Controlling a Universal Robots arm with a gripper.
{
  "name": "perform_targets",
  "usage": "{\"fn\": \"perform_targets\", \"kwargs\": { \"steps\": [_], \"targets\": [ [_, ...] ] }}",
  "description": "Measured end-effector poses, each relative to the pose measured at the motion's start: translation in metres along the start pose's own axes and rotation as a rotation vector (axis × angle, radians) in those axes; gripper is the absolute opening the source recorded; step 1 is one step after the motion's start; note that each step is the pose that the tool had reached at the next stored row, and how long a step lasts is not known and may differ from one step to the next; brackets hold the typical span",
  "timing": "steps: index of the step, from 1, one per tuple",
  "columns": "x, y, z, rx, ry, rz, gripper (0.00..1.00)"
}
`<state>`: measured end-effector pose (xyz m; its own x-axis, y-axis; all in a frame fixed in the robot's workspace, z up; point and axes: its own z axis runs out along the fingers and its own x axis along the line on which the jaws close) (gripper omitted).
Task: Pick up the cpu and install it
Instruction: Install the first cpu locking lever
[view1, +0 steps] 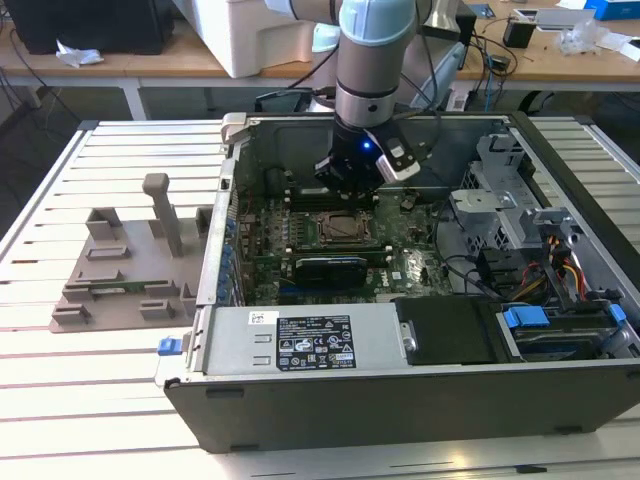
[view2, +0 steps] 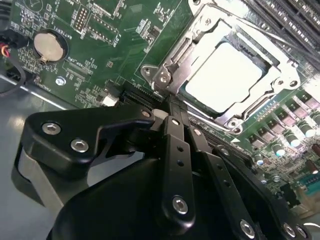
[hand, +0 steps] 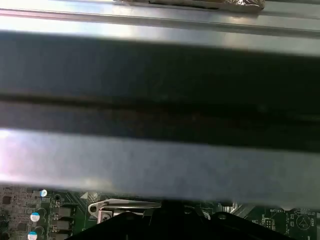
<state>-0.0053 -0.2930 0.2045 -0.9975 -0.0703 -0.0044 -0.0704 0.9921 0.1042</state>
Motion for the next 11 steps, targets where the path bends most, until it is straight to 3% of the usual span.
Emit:
{"fn": "perform_targets", "kwargs": {
  "steps": [11],
  "targets": [
    [-0.0010, -0.0011, 0.0037, -0.0095, -0.0008, 0.000, 0.11]
  ]
}}
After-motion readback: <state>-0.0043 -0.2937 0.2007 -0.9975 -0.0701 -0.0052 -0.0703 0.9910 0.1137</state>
